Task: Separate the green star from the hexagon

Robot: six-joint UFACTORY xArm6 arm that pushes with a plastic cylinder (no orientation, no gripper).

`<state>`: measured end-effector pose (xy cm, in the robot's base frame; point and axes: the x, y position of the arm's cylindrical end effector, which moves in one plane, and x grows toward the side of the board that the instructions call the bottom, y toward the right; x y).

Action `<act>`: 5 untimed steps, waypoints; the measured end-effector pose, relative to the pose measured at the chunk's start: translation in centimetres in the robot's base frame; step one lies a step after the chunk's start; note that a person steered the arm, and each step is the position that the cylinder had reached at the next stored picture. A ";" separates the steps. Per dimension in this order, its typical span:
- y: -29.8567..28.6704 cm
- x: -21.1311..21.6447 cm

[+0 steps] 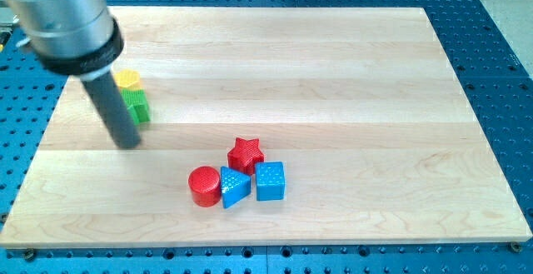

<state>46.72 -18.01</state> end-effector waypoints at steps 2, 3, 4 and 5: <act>0.2 -7.4; 2.1 -9.4; 1.3 -3.9; -2.9 -3.9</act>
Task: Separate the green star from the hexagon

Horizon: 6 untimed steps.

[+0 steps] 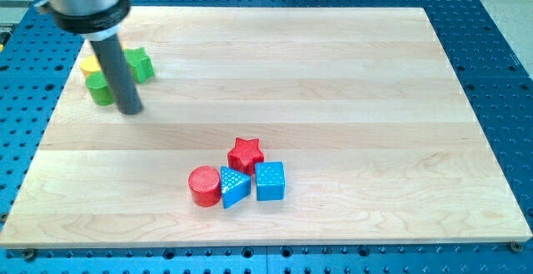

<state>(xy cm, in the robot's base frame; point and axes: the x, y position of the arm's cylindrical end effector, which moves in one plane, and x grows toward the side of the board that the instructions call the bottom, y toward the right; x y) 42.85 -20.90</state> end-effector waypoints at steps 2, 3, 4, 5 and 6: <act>5.6 -8.9; 6.1 -15.1; 6.8 -10.7; 4.1 -7.0; -0.2 -8.8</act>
